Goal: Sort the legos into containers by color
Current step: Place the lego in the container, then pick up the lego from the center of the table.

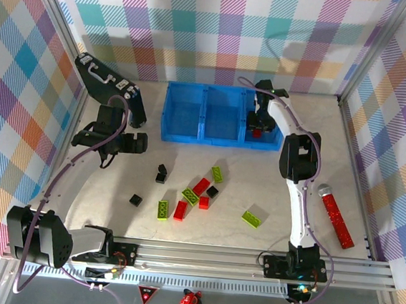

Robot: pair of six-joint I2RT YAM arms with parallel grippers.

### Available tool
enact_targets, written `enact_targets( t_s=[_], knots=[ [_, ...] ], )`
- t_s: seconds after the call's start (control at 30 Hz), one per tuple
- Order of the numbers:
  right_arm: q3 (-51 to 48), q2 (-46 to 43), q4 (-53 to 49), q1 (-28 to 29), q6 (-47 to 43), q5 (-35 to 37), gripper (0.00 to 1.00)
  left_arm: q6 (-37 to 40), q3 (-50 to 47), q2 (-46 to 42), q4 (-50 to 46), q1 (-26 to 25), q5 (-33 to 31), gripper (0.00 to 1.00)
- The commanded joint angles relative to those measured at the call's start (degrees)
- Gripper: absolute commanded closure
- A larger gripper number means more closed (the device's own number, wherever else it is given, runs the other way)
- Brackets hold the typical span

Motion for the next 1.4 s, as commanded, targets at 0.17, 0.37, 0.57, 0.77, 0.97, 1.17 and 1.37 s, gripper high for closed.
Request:
enact_targets(
  t_s=[0.17,0.37,0.57,0.77,0.97,1.17,1.37],
  knots=[
    [-4.08,-10.38,-2.36,0.04,1.71,-1.04,0.46,-1.34,0.55,0.5,-1.3,-0.36,1.5,0.0],
    [-12.82,-17.58,0.16,0.89,2.97,-2.01,0.46,-6.39,0.87,0.99,-1.1,-0.4,4.87,0.0],
    [-20.92,-24.81,1.35,2.4,4.43,-2.59,0.46,-12.98,3.16,3.16,-4.71,-1.09,10.25,0.0],
    [-30.78,-32.53,3.68,3.9,6.29,-4.44,0.46,-16.59,3.9,5.43,-8.74,-4.84,10.55,0.04],
    [-38.65,-37.96,3.84,4.27,9.5,-5.8,0.46,-19.14,1.73,5.88,-8.8,-11.46,6.37,0.1],
    [-46.03,-42.78,6.0,4.73,9.86,-5.53,0.46,-19.43,-1.56,6.26,-6.07,-14.32,8.27,0.22],
    [-49.86,-45.04,6.9,4.74,9.74,-6.02,0.46,-18.2,-3.45,8.82,-5.22,-16.05,5.64,0.28]
  ],
)
